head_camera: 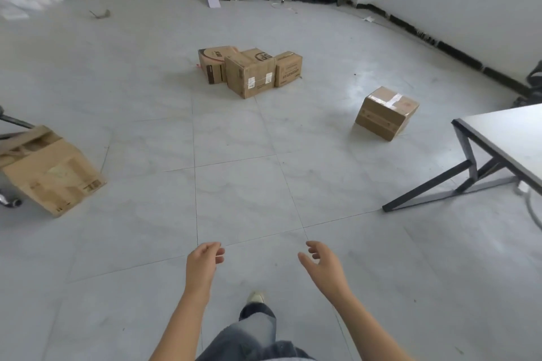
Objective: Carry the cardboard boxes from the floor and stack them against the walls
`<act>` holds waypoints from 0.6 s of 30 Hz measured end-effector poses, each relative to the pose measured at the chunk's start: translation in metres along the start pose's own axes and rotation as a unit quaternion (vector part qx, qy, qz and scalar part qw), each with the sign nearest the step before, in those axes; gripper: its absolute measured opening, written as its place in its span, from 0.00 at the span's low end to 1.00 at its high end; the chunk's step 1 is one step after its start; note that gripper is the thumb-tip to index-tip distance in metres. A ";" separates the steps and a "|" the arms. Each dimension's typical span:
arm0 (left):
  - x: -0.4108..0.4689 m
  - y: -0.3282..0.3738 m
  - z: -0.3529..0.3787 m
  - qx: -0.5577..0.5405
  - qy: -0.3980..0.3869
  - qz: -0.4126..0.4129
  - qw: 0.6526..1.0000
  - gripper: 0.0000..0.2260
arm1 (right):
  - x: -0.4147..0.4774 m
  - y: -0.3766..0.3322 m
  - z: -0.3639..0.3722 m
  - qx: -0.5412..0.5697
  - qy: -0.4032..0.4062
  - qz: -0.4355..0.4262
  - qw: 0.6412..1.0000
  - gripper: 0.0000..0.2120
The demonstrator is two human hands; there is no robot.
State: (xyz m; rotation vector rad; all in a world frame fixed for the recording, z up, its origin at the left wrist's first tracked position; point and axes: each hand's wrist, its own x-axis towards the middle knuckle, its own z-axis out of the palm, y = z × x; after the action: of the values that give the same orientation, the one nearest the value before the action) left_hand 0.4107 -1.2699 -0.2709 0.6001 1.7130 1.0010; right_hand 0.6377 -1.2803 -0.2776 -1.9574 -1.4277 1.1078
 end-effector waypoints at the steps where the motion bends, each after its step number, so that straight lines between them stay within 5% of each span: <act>1: 0.018 0.020 0.005 -0.004 -0.003 0.011 1.000 0.07 | 0.019 -0.010 -0.002 -0.003 0.006 -0.004 1.000 0.19; 7: 0.102 0.101 0.029 -0.008 -0.016 0.043 0.999 0.07 | 0.106 -0.063 -0.005 0.024 0.054 0.005 0.998 0.19; 18: 0.210 0.126 0.057 0.039 -0.027 -0.039 0.998 0.07 | 0.236 -0.098 0.010 -0.034 -0.002 0.056 0.998 0.21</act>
State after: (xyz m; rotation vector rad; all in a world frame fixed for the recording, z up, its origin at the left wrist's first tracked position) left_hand 0.3798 -1.0206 -0.2803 0.6006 1.7218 0.8592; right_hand 0.6059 -1.0272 -0.2869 -2.1066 -1.3886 1.1252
